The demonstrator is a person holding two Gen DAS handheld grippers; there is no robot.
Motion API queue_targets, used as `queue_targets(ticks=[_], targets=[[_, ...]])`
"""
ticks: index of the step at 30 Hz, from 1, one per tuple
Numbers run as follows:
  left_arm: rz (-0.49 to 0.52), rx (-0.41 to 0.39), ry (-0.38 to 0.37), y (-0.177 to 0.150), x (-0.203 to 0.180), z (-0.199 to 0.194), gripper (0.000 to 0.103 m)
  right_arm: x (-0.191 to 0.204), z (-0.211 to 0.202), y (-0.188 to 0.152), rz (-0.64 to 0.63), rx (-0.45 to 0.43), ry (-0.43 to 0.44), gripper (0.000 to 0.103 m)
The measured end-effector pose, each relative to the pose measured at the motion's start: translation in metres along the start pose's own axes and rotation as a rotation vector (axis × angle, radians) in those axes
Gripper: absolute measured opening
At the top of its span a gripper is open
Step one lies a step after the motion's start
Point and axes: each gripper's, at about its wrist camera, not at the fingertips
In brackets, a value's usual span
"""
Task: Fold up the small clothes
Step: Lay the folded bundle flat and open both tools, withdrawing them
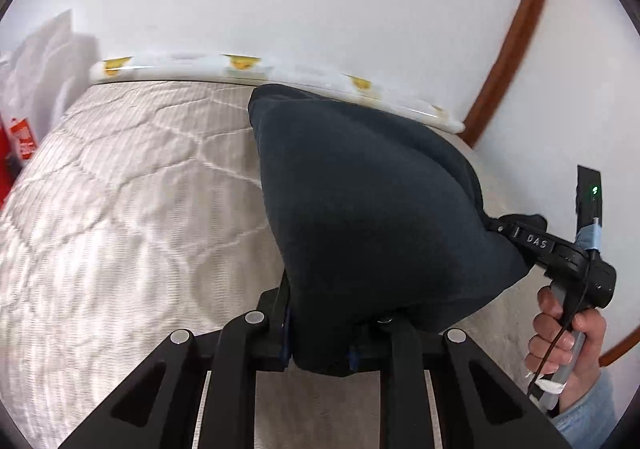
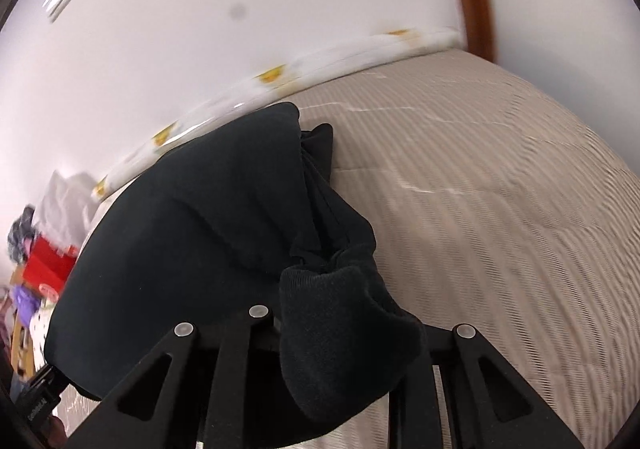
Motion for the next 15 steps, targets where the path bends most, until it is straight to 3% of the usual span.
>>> queue_targets(ticks=[4,8,12,15], targets=[[-0.022,0.040,-0.002,-0.001,0.011,0.005,0.018,0.010,-0.008,-0.006,-0.093,-0.029,0.026,0.021],[0.008,0.065,0.016,-0.009,-0.002,0.013,0.019,-0.004,-0.018,-0.014,-0.086,-0.032,0.046,0.021],[0.031,0.099,0.066,-0.017,-0.008,0.013,0.023,-0.005,-0.030,-0.015,-0.106,-0.019,0.010,0.031],[0.045,0.094,0.053,-0.026,-0.009,-0.004,0.023,-0.003,-0.059,-0.016,-0.130,-0.104,-0.103,0.034]])
Point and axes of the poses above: each gripper's, at about its wrist camera, not at the fingertips, and z roughly the way its jaws point, x to its left, y to its top, and after that the axes turned 5 degrees about x, right-handed
